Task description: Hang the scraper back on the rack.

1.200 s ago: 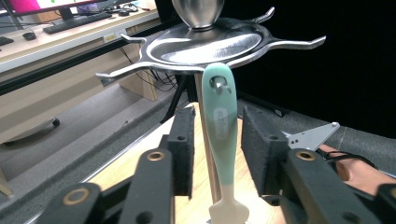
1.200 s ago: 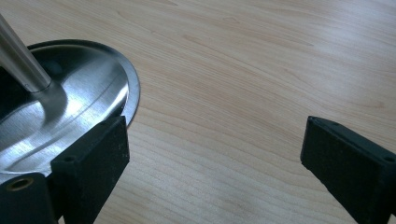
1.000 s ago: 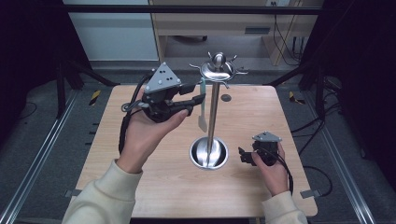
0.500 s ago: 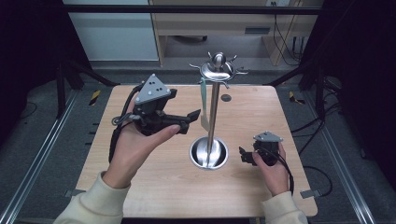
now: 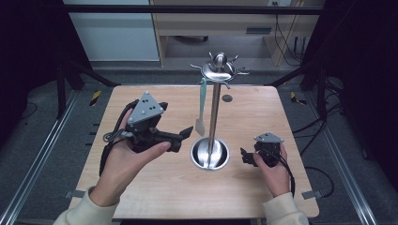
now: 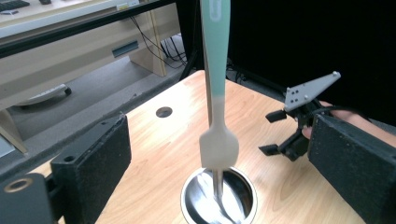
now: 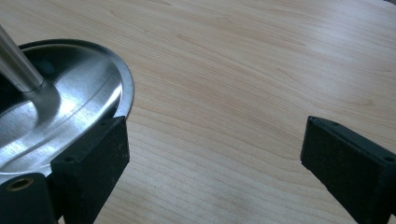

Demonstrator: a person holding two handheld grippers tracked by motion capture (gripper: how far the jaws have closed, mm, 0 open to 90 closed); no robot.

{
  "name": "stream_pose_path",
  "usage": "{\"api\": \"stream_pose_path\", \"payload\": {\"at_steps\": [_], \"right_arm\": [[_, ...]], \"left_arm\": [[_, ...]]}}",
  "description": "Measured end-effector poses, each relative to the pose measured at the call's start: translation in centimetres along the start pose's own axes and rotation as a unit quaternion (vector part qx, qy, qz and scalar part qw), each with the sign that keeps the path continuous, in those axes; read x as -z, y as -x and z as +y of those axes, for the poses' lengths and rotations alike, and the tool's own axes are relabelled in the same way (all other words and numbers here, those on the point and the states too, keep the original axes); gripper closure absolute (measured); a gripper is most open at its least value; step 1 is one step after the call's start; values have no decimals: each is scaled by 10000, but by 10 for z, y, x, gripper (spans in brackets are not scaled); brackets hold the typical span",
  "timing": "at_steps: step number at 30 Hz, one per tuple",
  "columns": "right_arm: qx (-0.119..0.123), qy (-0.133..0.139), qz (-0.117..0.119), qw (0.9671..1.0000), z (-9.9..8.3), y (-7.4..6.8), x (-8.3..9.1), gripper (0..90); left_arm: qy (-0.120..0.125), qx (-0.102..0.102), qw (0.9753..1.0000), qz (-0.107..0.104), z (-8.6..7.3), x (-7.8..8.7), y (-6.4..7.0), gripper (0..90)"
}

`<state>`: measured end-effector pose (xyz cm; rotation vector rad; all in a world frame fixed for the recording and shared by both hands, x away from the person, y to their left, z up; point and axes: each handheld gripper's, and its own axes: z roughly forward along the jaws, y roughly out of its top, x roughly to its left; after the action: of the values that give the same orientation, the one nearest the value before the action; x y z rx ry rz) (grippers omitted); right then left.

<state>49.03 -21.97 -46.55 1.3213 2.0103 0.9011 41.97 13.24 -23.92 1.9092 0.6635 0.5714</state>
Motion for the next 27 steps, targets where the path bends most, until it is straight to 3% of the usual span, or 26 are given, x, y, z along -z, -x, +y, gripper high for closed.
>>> {"api": "stream_pose_path", "payload": {"at_steps": [11,16,25,27], "right_arm": [[-23,46,-13,10000,-1,2,2,83],[-14,46,-17,10000,-1,1,2,83],[-2,20,-30,10000,-1,0,2,83],[2,29,-28,10000,-1,0,2,82]], "left_arm": [[-252,-155,9994,150,-22,2,-4,47],[-482,-173,9985,200,-47,-2,-9,43],[-775,-235,9955,498,-96,-7,-25,38],[-815,-155,9952,520,-108,-9,-28,37]]}}
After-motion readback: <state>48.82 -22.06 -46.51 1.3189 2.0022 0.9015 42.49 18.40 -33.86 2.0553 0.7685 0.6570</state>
